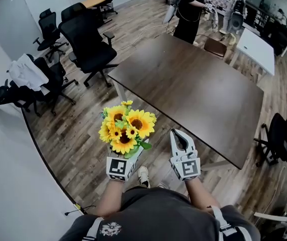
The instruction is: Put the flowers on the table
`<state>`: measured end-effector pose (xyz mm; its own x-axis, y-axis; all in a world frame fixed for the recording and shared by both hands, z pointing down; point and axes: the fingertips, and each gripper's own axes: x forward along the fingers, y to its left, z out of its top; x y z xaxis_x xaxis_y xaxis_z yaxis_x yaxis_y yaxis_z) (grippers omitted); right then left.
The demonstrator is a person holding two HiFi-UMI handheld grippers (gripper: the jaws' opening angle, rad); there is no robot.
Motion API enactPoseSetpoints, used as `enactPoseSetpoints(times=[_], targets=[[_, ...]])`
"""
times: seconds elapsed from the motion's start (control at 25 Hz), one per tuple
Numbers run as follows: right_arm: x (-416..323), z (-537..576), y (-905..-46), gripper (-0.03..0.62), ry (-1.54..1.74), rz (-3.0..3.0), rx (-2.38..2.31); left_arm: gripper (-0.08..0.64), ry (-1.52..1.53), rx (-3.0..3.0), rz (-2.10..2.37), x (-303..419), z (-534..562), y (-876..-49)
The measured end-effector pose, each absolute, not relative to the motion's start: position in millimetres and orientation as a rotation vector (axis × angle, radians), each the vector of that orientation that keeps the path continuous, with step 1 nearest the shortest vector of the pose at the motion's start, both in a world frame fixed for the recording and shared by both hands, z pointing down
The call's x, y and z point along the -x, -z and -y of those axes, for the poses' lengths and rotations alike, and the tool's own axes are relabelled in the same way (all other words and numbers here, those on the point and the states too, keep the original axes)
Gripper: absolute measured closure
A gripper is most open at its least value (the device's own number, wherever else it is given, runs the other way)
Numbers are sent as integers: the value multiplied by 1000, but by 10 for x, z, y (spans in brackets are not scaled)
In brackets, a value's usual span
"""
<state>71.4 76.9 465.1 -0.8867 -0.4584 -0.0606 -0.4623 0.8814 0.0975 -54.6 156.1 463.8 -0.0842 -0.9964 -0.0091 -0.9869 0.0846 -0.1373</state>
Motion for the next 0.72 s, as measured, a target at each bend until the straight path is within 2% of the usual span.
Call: enactPoseSetpoints(times=[0.72], targets=[[335, -123, -4706, 568, -205, -3039, 890, 23, 158, 2197, -2080, 1590, -730, -4655]])
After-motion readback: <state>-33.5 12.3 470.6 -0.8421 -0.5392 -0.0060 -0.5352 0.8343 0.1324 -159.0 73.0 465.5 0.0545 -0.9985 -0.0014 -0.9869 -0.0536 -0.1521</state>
